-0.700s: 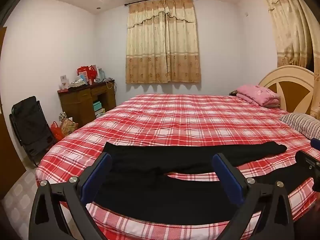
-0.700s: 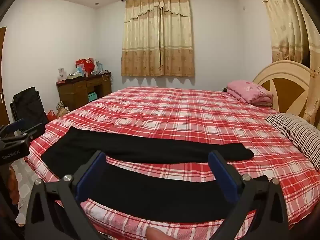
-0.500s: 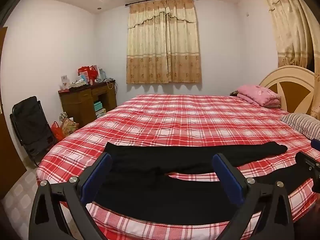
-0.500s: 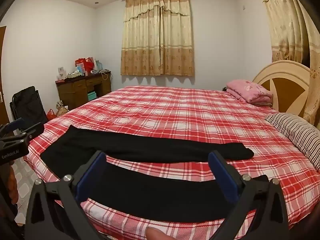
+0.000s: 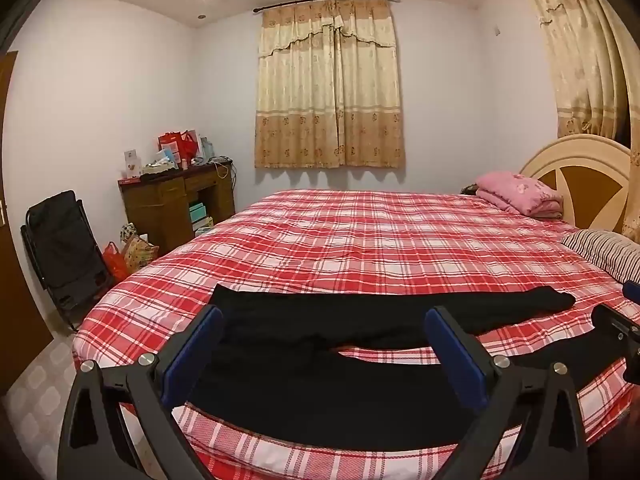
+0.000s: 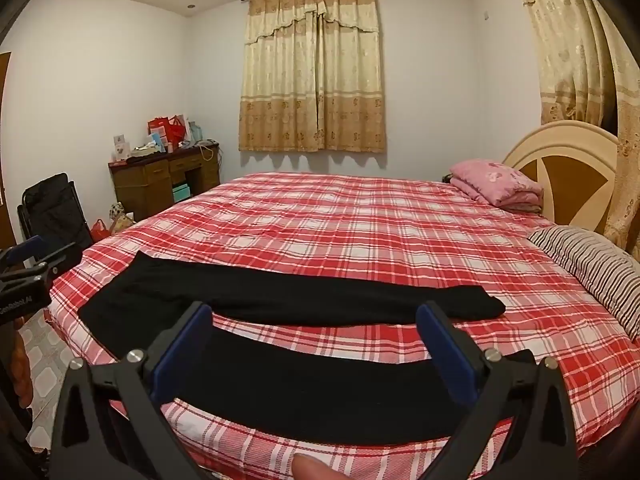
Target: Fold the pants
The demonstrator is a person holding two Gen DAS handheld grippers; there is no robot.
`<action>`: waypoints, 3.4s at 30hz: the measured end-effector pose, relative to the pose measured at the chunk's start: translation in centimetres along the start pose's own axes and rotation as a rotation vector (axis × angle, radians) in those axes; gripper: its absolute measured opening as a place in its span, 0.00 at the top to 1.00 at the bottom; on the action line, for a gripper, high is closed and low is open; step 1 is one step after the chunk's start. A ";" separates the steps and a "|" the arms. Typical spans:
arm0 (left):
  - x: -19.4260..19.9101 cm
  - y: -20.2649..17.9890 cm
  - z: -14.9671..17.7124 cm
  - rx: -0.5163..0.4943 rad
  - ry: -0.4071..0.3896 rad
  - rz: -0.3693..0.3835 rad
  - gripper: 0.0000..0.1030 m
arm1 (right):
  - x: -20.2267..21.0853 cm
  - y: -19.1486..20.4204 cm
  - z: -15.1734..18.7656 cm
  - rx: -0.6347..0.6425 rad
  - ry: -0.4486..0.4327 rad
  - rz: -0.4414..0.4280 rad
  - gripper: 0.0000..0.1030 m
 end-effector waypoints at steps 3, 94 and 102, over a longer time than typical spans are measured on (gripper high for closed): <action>0.0 0.0 0.1 -0.001 -0.001 -0.001 0.01 | 0.2 -0.2 0.0 -0.002 0.000 0.001 0.00; -27.9 20.6 0.5 -0.100 0.259 -0.265 0.01 | -10.2 -4.7 7.9 -0.081 0.244 -0.040 0.00; -36.7 21.4 1.3 -0.133 0.372 -0.192 0.01 | -12.2 -9.2 8.2 -0.152 0.294 0.058 0.09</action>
Point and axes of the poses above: each gripper's, at about its wrist camera, not at the fingertips, and x roughly against the way its jaws point, y to its left, z to its underside, the point moved 3 cm from there along -x, roughly the way its jaws point, and after that the axes turned 4 degrees about x, right-handed, at the moved point
